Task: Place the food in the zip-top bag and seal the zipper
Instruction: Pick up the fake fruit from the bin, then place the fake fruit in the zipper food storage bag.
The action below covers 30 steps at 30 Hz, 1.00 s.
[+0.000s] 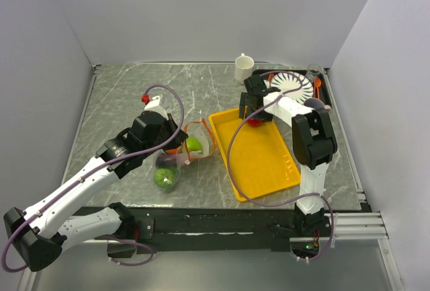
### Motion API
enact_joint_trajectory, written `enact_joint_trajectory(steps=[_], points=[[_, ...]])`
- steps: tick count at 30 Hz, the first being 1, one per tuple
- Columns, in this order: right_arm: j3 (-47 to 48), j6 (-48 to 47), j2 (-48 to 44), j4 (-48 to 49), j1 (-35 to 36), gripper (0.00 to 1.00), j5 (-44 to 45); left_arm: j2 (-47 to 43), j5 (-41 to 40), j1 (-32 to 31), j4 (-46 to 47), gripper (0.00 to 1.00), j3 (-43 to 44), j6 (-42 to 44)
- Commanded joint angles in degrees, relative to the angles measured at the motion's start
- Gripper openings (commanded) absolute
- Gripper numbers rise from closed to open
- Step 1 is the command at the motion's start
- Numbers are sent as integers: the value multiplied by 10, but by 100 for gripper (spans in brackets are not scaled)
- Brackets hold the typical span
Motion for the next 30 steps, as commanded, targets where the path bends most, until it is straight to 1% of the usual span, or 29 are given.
enact_joint_trajectory(steps=[1, 2, 3, 5, 6, 9, 10, 12, 13, 15, 16, 19, 21, 25, 28, 30], points=[[35, -2, 5, 2, -7, 85, 10, 4, 3, 2, 14, 1, 13, 14], [24, -1, 1, 7, -7, 81, 8, 5, 4, 2, 14, 1, 14, 15], [17, -1, -4, 16, -8, 72, 3, 5, 3, 2, 14, 1, 15, 16], [10, -1, -11, 15, -8, 63, 1, 2, 0, 2, 12, 1, 15, 17], [8, -2, -12, 14, -7, 55, -2, 3, 0, 2, 13, 1, 14, 17], [0, 1, -18, 10, -7, 41, -13, 3, 3, 2, 14, 1, 13, 17], [-8, 3, -37, 14, -7, 37, -20, 4, 3, 2, 14, 1, 13, 17], [-45, 8, -69, 40, -5, 36, -49, 5, 3, 2, 16, 1, 12, 18], [-59, 10, -106, 48, -4, 35, -62, 4, 4, 2, 17, 1, 10, 16], [-91, 15, -146, 59, 3, 35, -101, 4, 3, 2, 20, 1, 9, 17], [-100, 18, -181, 60, 7, 36, -113, 6, 6, 2, 21, 1, 10, 16], [-132, 21, -251, 67, 37, 36, -149, 9, 8, 2, 25, 1, 9, 17], [-149, 25, -296, 66, 69, 37, -152, 11, 9, 2, 28, 1, 9, 15], [-194, 67, -359, 97, 122, 38, -200, 11, 10, 2, 32, 1, 8, 16], [-221, 105, -400, 128, 162, 38, -208, 8, 11, 2, 31, 1, 9, 17], [-226, 111, -419, 135, 179, 39, -208, 2, 15, 3, 34, 1, 2, 15]])
